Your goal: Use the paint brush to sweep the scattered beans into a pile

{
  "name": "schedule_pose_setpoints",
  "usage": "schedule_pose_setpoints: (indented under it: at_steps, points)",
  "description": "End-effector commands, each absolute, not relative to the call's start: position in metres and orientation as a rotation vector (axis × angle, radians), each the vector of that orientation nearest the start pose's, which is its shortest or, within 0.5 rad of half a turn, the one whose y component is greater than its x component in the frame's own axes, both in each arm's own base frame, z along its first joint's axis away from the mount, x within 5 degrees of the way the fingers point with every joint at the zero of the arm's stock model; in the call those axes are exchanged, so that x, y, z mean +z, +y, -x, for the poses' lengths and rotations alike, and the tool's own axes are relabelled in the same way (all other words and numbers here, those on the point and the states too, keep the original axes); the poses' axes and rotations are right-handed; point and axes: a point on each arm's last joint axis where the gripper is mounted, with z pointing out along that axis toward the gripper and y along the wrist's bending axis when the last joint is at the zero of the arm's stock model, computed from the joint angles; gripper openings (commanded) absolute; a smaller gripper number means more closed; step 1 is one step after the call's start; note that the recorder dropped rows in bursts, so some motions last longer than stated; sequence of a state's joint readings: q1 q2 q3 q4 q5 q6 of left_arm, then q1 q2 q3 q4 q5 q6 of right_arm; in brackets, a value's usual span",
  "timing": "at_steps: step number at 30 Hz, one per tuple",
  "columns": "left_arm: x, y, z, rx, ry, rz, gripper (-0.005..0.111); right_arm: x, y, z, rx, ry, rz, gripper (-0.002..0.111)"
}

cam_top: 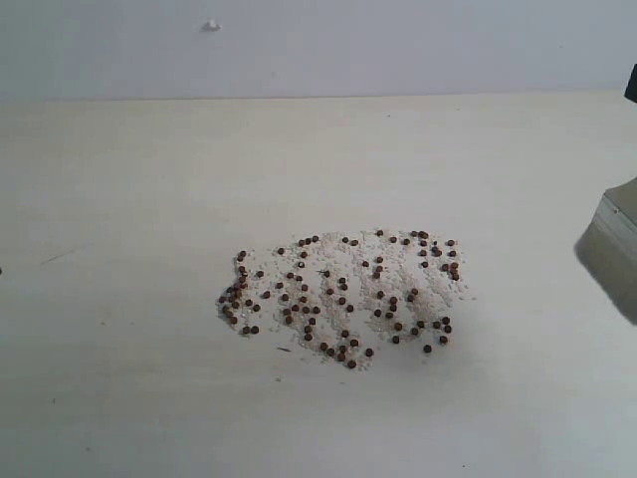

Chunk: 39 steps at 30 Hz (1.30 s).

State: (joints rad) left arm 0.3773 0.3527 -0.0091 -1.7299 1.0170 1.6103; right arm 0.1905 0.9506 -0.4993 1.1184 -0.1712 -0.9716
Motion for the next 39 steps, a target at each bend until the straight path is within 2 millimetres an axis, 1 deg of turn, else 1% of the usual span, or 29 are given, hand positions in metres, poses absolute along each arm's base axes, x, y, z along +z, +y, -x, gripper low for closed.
schedule_pose_setpoints:
  at_steps: [1, 2, 3, 4, 5, 6, 8, 10, 15, 25, 28, 30, 35, 39]
  points:
    - [0.214, -0.036, -0.068, -0.542, 1.554, 0.032, 0.000, 0.282, 0.022, -0.194, 0.076, 1.842, -0.066, 0.000]
    - [0.213, -0.027, -0.069, -0.541, 1.540, 0.205, 0.000, 0.282, 0.022, -0.194, 0.077, 1.843, -0.064, 0.000]
    - [0.213, -0.016, -0.068, -0.549, 1.499, 0.415, 0.000, 0.282, 0.022, -0.194, 0.081, 1.845, -0.062, 0.000]
    - [0.211, -0.012, -0.067, -0.508, 1.507, 0.449, 0.000, 0.282, 0.022, -0.194, 0.081, 1.845, -0.062, 0.000]
    - [0.207, -0.011, -0.066, -0.435, 1.538, 0.429, 0.000, 0.282, 0.022, -0.194, 0.081, 1.845, -0.062, 0.000]
    - [0.206, -0.011, -0.065, -0.410, 1.557, 0.412, 0.000, 0.282, 0.022, -0.194, 0.081, 1.845, -0.062, 0.000]
    - [0.204, -0.012, -0.065, -0.485, 1.567, 0.478, 0.000, 0.282, 0.022, -0.194, 0.078, 1.844, -0.063, 0.000]
    - [0.203, -0.012, -0.065, -0.478, 1.571, 0.476, 0.000, 0.282, 0.022, -0.194, 0.077, 1.844, -0.061, 0.000]
    - [0.202, -0.020, -0.065, -0.549, 1.610, 0.414, 0.000, 0.283, 0.021, -0.194, 0.054, 1.834, -0.046, 0.000]
    - [0.202, -0.020, -0.065, -0.548, 1.611, 0.411, 0.000, 0.283, 0.022, -0.194, 0.056, 1.836, -0.042, 0.000]
    - [0.201, -0.022, -0.065, -0.573, 1.631, 0.396, 0.000, 0.283, 0.022, -0.194, 0.060, 1.838, -0.040, 0.000]
    - [0.201, -0.025, -0.064, -0.613, 1.646, 0.353, 0.000, 0.282, 0.022, -0.194, 0.062, 1.840, -0.038, 0.000]
    - [0.202, -0.039, -0.056, -0.787, 1.697, 0.155, 0.000, 0.283, 0.022, -0.194, 0.060, 1.839, -0.040, 0.000]
    - [0.202, -0.044, -0.052, -0.849, 1.713, 0.086, 0.000, 0.282, 0.022, -0.194, 0.065, 1.841, -0.039, 0.000]
